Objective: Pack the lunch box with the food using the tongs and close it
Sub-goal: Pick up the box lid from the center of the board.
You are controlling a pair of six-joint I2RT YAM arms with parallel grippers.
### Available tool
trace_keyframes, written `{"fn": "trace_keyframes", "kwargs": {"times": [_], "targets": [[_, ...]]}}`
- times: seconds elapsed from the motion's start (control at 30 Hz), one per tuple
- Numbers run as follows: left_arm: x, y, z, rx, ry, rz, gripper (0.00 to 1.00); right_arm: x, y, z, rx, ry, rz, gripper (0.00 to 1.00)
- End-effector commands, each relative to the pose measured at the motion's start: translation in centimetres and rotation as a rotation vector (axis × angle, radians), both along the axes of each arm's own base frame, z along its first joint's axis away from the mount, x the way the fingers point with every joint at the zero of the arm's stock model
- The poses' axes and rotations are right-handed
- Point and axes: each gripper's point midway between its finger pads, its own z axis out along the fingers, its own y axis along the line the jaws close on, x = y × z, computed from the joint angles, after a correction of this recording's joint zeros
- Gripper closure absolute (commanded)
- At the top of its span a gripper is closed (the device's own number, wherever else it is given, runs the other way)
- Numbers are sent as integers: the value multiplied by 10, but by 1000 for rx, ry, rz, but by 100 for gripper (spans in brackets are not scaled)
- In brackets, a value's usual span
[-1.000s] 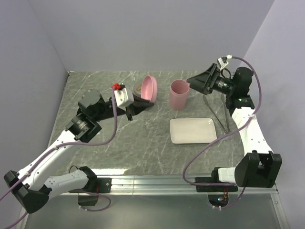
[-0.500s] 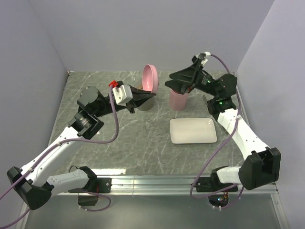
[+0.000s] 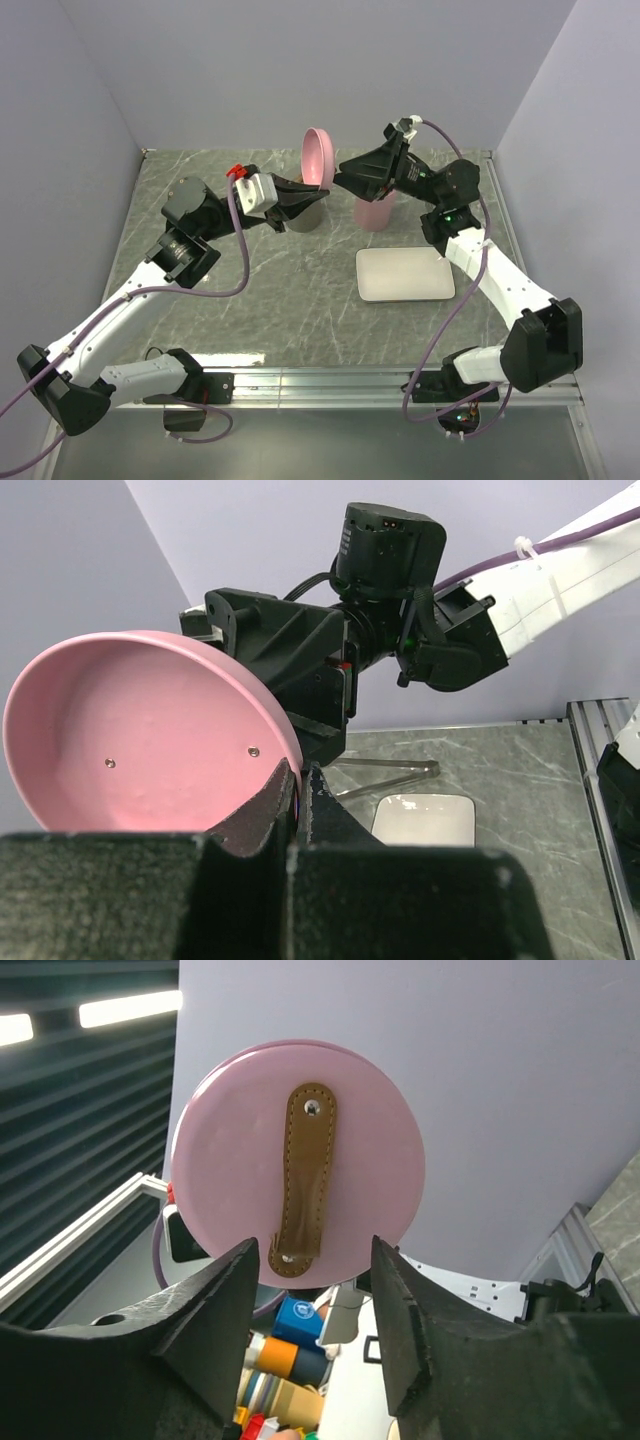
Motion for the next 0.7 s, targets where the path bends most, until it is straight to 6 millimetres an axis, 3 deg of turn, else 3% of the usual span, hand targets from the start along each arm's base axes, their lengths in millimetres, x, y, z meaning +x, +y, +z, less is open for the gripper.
{"fn": "trace_keyframes", "kwargs": {"times": [0.0, 0.53, 0.67], "targets": [[-14, 4, 35, -66, -72, -39, 100, -4, -3, 23, 58, -72, -12, 45], [-15, -5, 34, -52, -89, -76, 100, -12, 2, 29, 90, -48, 28, 51], [-15, -7, 33, -48, -89, -79, 100, -15, 1, 32, 100, -47, 30, 57]]}}
